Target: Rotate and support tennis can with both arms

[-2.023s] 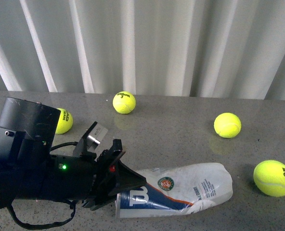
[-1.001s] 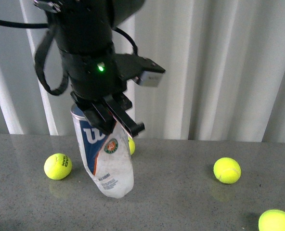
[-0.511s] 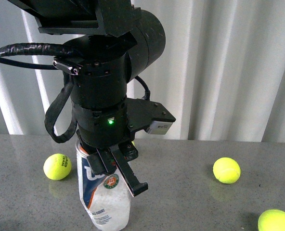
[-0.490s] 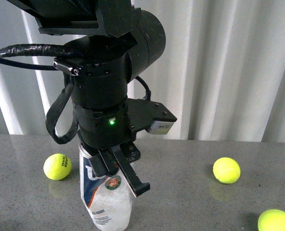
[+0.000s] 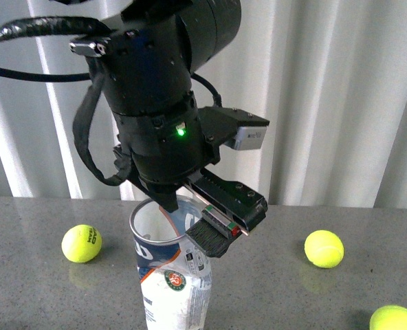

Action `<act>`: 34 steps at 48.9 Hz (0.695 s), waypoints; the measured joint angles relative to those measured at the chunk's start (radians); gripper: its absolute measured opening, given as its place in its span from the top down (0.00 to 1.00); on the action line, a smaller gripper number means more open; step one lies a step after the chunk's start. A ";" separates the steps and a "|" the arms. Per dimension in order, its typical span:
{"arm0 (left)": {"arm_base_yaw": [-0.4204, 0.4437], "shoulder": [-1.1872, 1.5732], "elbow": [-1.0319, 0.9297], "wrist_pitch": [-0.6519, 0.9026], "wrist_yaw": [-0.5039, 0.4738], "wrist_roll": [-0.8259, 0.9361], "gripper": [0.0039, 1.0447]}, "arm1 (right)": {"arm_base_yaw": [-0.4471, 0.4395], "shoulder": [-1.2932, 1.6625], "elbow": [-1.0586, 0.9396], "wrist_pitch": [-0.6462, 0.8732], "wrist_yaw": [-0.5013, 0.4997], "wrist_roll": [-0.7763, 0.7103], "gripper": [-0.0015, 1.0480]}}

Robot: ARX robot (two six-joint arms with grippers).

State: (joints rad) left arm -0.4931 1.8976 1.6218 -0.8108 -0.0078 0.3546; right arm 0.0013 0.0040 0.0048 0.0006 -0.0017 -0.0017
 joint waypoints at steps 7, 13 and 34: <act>0.031 -0.090 -0.077 0.040 0.035 -0.058 0.06 | 0.000 0.000 0.000 0.000 0.000 0.000 0.07; 0.066 -0.165 -0.167 0.130 0.105 -0.184 0.06 | 0.000 0.000 0.000 0.000 0.000 0.000 0.07; 0.089 -0.354 -0.434 0.595 -0.017 -0.558 0.13 | 0.000 0.000 0.000 0.000 0.000 0.000 0.07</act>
State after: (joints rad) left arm -0.4046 1.5436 1.1877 -0.2157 -0.0250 -0.2039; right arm 0.0013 0.0040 0.0048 0.0006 -0.0013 -0.0017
